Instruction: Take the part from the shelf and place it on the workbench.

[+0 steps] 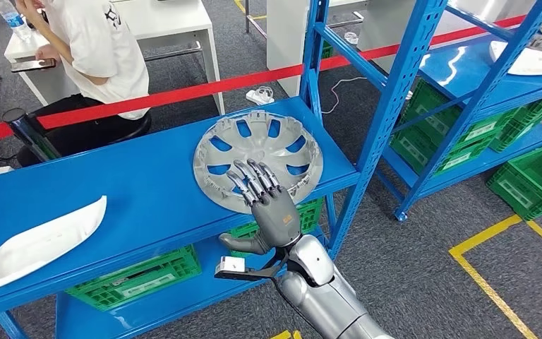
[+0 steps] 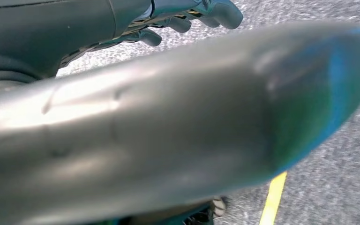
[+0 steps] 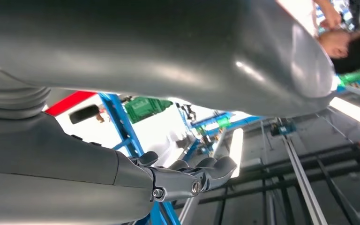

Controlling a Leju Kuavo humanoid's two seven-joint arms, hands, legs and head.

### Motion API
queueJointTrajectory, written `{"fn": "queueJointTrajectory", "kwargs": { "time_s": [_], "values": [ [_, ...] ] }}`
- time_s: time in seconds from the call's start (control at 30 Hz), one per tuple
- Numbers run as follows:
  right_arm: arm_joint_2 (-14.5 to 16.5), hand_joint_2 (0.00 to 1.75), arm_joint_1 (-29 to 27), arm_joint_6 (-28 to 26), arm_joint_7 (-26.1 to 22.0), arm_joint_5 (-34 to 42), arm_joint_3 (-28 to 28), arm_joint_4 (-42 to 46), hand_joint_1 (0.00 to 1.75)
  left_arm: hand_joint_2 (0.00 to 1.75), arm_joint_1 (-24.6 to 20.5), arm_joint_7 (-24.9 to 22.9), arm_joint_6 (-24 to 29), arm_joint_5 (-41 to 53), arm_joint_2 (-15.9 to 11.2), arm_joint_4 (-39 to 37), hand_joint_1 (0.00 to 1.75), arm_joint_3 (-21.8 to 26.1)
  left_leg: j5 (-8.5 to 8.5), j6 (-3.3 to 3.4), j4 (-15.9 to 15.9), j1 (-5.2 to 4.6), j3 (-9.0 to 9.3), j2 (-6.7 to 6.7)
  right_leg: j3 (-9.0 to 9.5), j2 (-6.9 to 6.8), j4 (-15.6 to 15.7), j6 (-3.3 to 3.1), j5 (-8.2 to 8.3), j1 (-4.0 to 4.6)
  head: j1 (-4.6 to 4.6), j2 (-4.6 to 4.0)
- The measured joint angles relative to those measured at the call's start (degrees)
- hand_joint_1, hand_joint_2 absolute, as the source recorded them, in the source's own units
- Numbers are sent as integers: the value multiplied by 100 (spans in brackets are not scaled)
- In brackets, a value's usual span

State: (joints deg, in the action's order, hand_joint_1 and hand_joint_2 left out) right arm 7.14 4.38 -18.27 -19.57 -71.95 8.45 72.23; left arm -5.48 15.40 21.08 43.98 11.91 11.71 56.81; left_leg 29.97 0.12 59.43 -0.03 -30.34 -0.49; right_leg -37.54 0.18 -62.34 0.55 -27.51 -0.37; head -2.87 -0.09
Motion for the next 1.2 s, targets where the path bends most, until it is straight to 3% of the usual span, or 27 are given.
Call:
{"fn": "queueJointTrajectory", "kwargs": {
  "time_s": [0.03, 0.17, 0.23, 0.3, 0.33, 0.37, 0.4, 0.47, 0.53, 0.6, 0.7, 0.97, 1.2],
  "values": [
    [-2, 0, 40, 14, 1, 2, 2, -5, 0, 0, -5, 0, 4, 1, 2, -1, 0, 7, 31, -35, 0, -7, 6, 0, 40, -1, 134, -32, 65, 13, 1, 1],
    [-23, 175, 202, 60, 1, 9, 15, -39, 0, 0, -3, 3, 9, -1, 10, -4, 0, 25, 109, -172, 143, -12, 35, 5, 151, 2, 202, -199, 109, -7, 7, 0],
    [-32, 175, 303, 72, -13, 57, 22, -107, 0, 0, -16, 2, 1, -5, 14, -7, 0, 27, 345, -209, 582, 3, -203, 14, 204, 2, 224, -247, 101, -20, 24, 1],
    [-56, 175, 386, 76, -44, 139, 22, -225, 0, 0, -21, 1, -8, -9, 17, -9, 0, 28, 619, -246, 1262, 17, -626, 16, 215, 2, 225, -273, 78, -16, 33, 1],
    [-73, 175, 412, 76, -55, 173, 22, -284, 0, 0, -14, -4, -10, -9, 17, -11, 0, 28, 655, -258, 1472, 20, -790, 17, 223, 5, 224, -278, 66, -14, 34, 0],
    [-92, 175, 439, 76, -56, 210, 22, -341, 0, 0, -5, -11, -15, -9, 17, -13, 0, 29, 576, -258, 1488, 20, -864, 17, 236, 11, 224, -278, 54, -12, 35, 0],
    [-114, 175, 472, 76, -45, 256, 18, -403, 0, 0, 3, -21, -20, -7, 16, -14, 0, 30, 389, -247, 1289, 20, -827, 17, 256, 19, 224, -273, 41, -12, 34, 0],
    [-170, 175, 577, 77, -38, 393, -18, -567, 0, 0, 6, -40, -35, 3, 16, -15, 0, 31, -74, -202, 542, 11, -573, 18, 301, 29, 223, -246, 16, -10, 36, 0],
    [-248, 175, 696, 92, -100, 568, -109, -774, 0, 0, -4, -59, -41, 28, 17, -16, 0, 31, -205, -152, 57, -18, -403, 21, 303, 28, 226, -193, 2, -4, 37, 0],
    [-331, 175, 797, 140, -223, 773, -237, -995, 0, 0, -2, -70, -40, 58, 18, -17, 0, 31, -220, -125, -16, -32, -373, 22, 296, 23, 235, -171, -3, 8, 36, 0],
    [-433, 175, 936, 231, -465, 1074, -458, -1404, 0, 0, -8, -62, -28, 110, 16, -17, 0, 32, -341, -125, -42, -23, -356, 10, 320, 17, 260, -241, 11, 29, 34, 0],
    [-511, 175, 1185, 261, -715, 1290, -834, -2478, 0, 0, -109, -56, -17, 177, 31, -17, 0, 32, -317, -47, -42, -31, -344, 8, 383, 16, 358, -99, 35, 21, 35, 0],
    [-517, 175, 1268, 279, -713, 1322, -900, -2783, 0, 0, -132, -48, -9, 184, 32, -17, 0, 32, -308, -30, -43, -34, -328, 9, 396, 17, 362, -66, 28, 17, 36, 0]
  ]
}}
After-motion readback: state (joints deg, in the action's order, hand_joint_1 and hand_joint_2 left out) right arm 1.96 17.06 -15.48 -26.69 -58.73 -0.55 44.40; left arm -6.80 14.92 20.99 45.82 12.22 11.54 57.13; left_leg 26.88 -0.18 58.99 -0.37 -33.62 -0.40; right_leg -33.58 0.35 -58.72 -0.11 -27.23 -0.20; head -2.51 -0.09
